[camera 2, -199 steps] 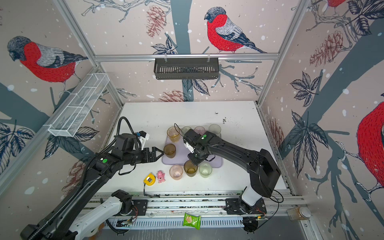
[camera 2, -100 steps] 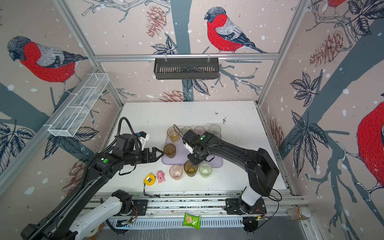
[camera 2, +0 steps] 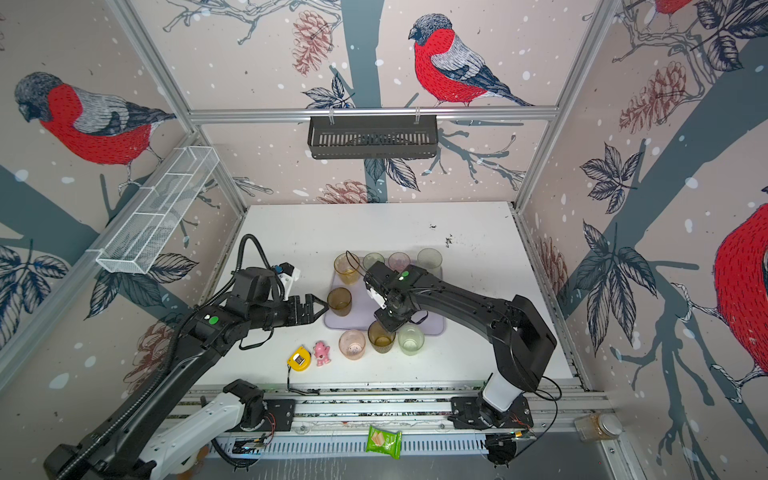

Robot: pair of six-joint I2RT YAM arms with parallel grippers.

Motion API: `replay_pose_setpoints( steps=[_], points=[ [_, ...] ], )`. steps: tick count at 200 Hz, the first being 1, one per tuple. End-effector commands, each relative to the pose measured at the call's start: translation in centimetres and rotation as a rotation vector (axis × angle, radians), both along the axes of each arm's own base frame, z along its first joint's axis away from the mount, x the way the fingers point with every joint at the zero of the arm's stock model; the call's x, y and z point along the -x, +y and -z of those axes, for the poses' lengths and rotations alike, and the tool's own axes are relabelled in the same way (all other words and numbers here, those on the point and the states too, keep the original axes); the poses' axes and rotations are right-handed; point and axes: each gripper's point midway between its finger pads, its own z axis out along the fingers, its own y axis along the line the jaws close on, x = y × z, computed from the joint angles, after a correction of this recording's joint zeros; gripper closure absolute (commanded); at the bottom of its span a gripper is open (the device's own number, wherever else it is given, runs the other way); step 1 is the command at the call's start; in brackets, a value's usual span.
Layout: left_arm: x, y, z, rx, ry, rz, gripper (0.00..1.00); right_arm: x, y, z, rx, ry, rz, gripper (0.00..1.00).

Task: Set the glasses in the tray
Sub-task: 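Lower the right gripper onto the olive glass rim and close it, then lift the olive glass with the right gripper and carry it over the tray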

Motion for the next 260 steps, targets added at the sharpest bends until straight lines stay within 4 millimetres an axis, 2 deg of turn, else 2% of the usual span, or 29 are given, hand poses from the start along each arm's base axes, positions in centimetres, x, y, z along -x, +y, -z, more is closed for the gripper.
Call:
replay_pose_setpoints(
  steps=[1,111,172,260],
  points=[
    [-0.5,-0.2,-0.5,0.011,-0.029,0.001,0.02,-0.1,-0.1,0.0,0.009,-0.012,-0.008,0.86],
    [-0.6,-0.1,-0.3,-0.001,-0.032,0.007,0.02,-0.2,0.0,-0.1,0.018,-0.016,-0.004,0.95],
    [-1.0,0.1,0.0,-0.019,-0.039,-0.011,0.02,-0.8,-0.6,-1.2,0.058,-0.053,-0.014,0.98],
    [-0.6,0.9,0.6,-0.058,-0.037,-0.023,0.02,-2.6,0.2,-3.2,0.027,-0.086,-0.011,0.99]
  ],
)
